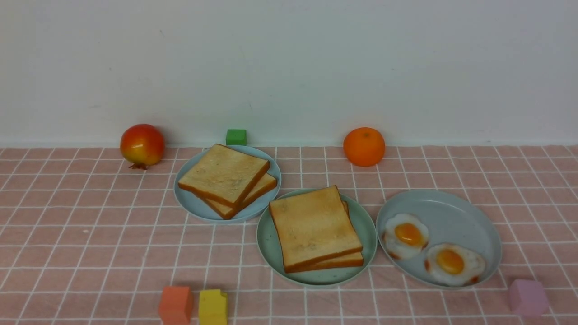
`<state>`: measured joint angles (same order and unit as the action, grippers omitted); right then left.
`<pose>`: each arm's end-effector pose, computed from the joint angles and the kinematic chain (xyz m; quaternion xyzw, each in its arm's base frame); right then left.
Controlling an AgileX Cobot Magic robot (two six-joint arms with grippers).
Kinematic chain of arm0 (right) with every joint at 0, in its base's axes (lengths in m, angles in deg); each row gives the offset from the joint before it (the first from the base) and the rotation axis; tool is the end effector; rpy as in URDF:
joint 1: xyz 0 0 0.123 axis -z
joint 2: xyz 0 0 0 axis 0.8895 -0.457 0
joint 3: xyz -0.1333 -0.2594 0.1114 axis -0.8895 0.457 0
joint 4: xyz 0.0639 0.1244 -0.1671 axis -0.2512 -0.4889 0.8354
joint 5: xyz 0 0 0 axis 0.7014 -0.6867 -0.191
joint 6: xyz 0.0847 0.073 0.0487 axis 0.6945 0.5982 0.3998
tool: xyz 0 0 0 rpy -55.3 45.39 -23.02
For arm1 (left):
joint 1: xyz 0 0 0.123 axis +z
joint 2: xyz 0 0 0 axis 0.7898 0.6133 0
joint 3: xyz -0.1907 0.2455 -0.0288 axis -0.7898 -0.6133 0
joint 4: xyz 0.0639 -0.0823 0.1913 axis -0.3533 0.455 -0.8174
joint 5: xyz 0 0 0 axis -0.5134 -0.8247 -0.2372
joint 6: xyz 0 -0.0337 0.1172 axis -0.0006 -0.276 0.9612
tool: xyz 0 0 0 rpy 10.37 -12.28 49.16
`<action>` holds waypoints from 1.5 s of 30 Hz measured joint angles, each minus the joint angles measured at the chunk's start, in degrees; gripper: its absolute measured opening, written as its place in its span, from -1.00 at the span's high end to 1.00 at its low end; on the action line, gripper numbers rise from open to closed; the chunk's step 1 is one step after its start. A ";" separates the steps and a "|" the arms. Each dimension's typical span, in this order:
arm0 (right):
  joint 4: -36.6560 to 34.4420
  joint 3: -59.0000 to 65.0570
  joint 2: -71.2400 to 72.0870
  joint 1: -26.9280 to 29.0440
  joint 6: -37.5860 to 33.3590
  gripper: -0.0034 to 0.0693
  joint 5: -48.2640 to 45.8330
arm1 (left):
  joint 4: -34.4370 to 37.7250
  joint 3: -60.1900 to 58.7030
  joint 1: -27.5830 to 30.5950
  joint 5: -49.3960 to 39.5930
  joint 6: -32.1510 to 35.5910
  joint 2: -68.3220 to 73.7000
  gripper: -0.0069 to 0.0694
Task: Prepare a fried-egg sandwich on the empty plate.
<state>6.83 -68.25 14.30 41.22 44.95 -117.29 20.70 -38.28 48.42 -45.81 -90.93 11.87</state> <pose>-0.0123 0.0128 0.2584 -0.1521 0.7404 0.1995 0.6235 0.0204 0.0014 0.1661 -0.0254 0.8021 -0.0435 0.5951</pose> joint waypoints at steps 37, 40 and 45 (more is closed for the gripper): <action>9.67 21.35 0.27 26.60 0.01 0.67 11.06 | 0.29 0.00 0.00 0.05 -0.01 0.00 0.76; 9.67 21.35 0.27 26.60 0.01 0.67 11.06 | 0.29 0.00 0.00 0.05 -0.01 0.00 0.76; 9.67 21.39 0.27 26.60 0.01 0.64 11.16 | 0.34 0.00 0.00 0.10 -0.01 0.00 0.76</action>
<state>16.50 -46.86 14.57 67.81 44.96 -106.13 21.04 -38.28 48.42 -45.71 -90.94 11.87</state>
